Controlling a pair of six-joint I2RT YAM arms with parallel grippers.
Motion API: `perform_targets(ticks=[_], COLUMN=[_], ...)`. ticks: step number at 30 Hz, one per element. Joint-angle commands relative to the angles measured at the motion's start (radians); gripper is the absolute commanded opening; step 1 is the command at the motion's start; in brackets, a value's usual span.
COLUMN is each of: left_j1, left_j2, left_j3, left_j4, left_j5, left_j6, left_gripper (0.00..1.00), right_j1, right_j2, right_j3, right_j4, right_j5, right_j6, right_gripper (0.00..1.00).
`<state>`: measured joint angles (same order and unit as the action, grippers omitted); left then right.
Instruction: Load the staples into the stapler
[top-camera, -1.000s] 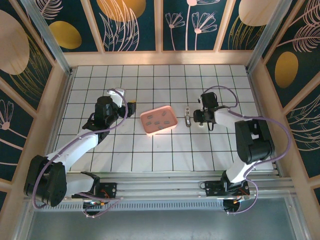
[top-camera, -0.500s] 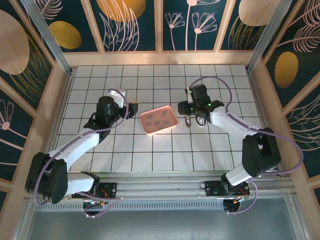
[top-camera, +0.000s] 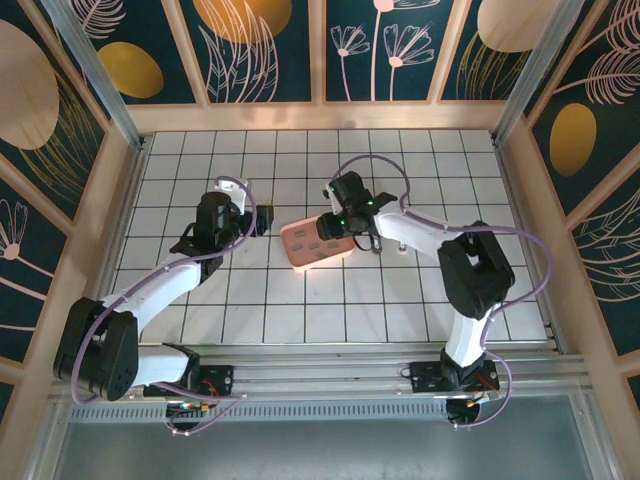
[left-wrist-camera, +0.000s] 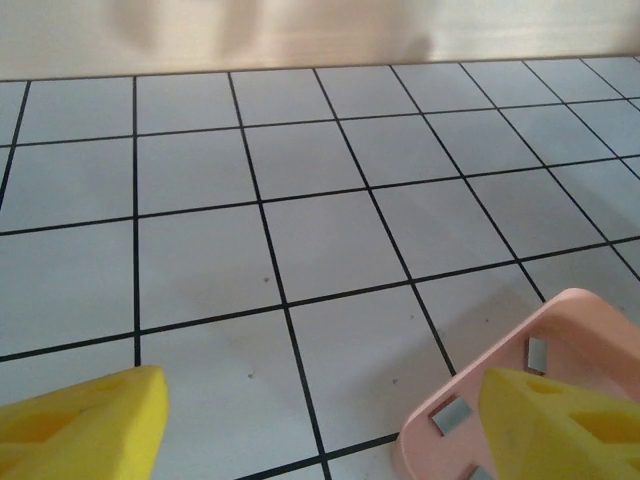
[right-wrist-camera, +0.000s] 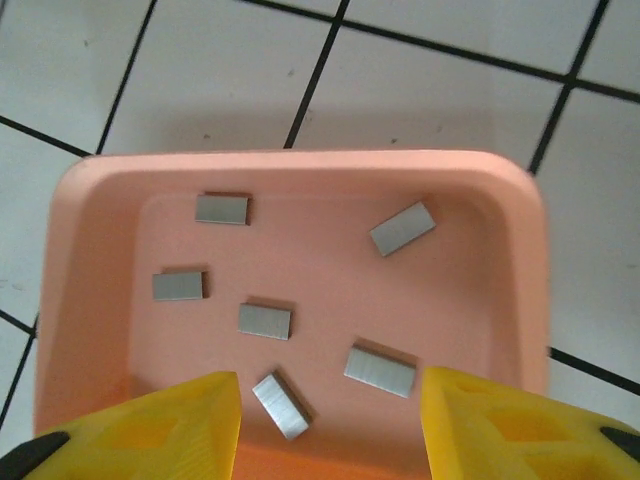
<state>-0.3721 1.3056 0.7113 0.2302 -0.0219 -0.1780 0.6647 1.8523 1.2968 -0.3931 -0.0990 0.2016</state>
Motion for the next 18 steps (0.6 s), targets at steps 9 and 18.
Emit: perform_targets(ticks=[9,18], left_j1=[0.017,0.018], left_j2=[0.008,-0.007], left_j3=[0.04,0.037], left_j4=[-0.026,-0.024], left_j5=[-0.043,-0.04], left_j6=[-0.025,-0.014], left_gripper=[0.81,0.81], right_j1=[0.015,0.029], right_j2=[0.108,0.12], right_j3=[0.091,0.099], right_j4=[-0.148,-0.231], right_j5=[-0.041,-0.066], right_j6=[-0.013,-0.043], right_gripper=[0.43,0.41])
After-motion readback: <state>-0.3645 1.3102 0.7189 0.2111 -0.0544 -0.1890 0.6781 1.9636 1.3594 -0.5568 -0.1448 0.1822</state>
